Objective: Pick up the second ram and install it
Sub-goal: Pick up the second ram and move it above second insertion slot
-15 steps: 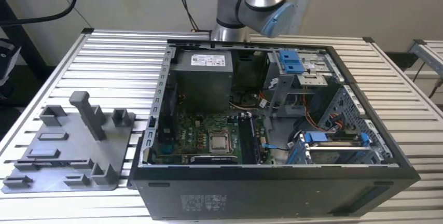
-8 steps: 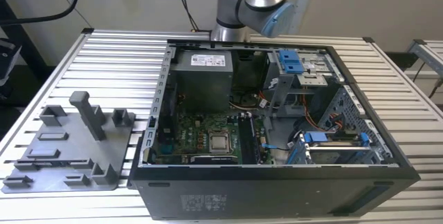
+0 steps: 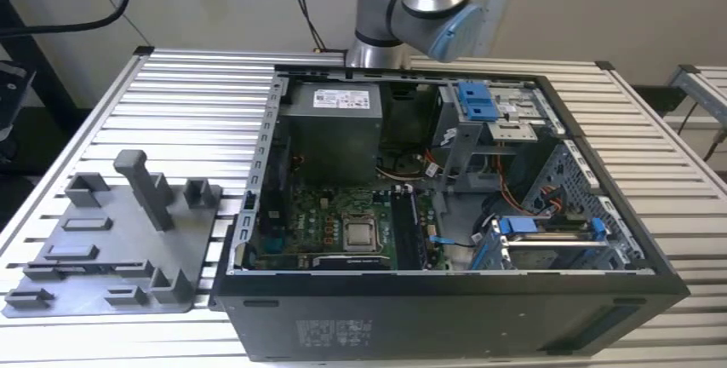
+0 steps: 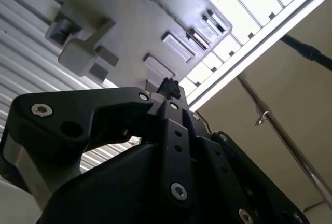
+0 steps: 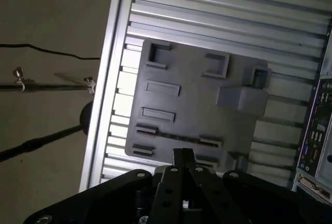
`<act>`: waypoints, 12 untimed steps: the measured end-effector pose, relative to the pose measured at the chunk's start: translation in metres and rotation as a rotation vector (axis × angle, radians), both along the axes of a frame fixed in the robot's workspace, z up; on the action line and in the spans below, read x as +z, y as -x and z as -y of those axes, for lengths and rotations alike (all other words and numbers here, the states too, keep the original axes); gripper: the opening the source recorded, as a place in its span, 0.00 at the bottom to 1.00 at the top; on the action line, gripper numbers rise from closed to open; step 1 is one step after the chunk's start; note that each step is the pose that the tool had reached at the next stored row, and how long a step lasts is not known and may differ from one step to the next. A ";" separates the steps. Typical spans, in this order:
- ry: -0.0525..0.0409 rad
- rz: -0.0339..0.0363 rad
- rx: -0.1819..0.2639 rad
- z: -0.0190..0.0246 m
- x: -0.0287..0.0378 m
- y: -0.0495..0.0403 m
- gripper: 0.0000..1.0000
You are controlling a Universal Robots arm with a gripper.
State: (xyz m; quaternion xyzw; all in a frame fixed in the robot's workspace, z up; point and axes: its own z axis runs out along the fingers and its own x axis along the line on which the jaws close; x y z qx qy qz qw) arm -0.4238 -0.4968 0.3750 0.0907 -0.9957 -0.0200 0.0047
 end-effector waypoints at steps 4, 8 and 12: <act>0.0015 0.0000 0.039 -0.0002 -0.0001 0.0002 0.11; 0.0040 -0.0001 0.074 -0.0005 -0.0003 0.0005 0.11; 0.0064 -0.0001 0.112 -0.0006 -0.0003 0.0007 0.11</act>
